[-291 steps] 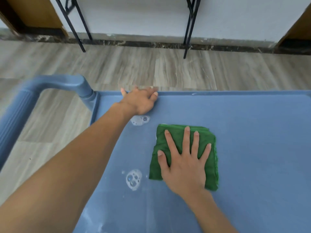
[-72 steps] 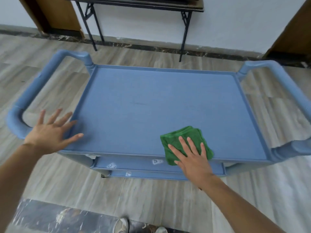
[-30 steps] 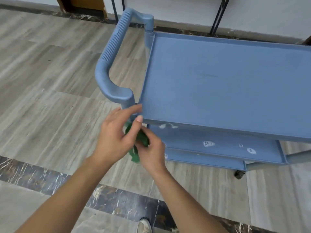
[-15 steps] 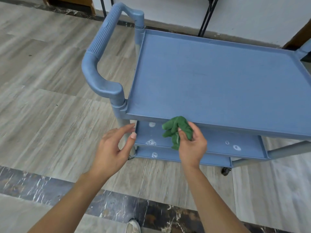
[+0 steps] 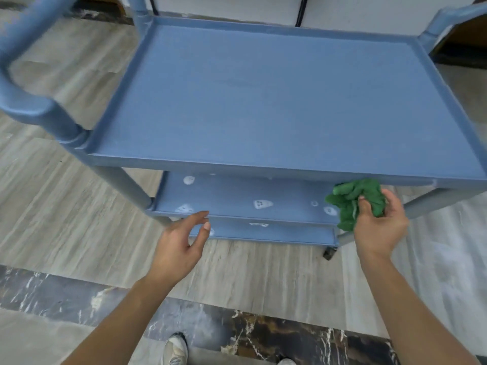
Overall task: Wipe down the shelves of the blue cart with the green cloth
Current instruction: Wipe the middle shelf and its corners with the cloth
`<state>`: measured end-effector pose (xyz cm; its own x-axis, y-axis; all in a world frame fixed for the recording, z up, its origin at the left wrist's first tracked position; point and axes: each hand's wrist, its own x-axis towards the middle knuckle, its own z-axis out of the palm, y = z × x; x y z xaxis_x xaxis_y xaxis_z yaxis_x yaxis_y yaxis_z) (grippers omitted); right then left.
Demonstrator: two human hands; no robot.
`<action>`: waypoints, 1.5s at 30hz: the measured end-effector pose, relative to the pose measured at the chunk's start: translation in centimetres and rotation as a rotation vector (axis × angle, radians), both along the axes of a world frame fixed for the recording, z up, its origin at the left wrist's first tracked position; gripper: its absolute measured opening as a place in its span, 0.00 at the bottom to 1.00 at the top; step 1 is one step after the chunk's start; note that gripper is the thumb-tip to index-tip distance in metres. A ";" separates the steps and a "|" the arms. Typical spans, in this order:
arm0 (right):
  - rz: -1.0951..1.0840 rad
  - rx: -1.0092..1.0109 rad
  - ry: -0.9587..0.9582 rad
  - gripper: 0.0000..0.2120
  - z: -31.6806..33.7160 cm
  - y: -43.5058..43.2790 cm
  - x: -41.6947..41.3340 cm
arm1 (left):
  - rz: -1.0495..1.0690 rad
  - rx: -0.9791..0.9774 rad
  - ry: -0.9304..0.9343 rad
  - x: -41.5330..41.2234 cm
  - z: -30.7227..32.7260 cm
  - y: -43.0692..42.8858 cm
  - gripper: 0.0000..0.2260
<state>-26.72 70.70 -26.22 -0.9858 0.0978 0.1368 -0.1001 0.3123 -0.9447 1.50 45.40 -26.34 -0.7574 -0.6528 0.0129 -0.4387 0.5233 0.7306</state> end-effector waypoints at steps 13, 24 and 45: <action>0.365 0.651 -0.081 0.16 -4.8 8.3 -14.3 | -0.190 -0.058 -0.082 -14.8 -10.2 10.9 0.16; 0.427 0.848 0.194 0.12 -11.5 7.1 -20.9 | -0.323 -0.414 0.120 -26.4 -22.0 8.0 0.21; -0.077 -0.087 0.900 0.15 -6.2 6.1 -12.4 | -0.104 -0.561 0.312 -27.8 -20.5 9.7 0.36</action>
<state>-39.11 76.85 -32.41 -0.4997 0.2052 0.8415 -0.7939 0.2800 -0.5397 -26.34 55.12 -46.87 -0.7220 -0.4061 0.5601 -0.1765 0.8909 0.4184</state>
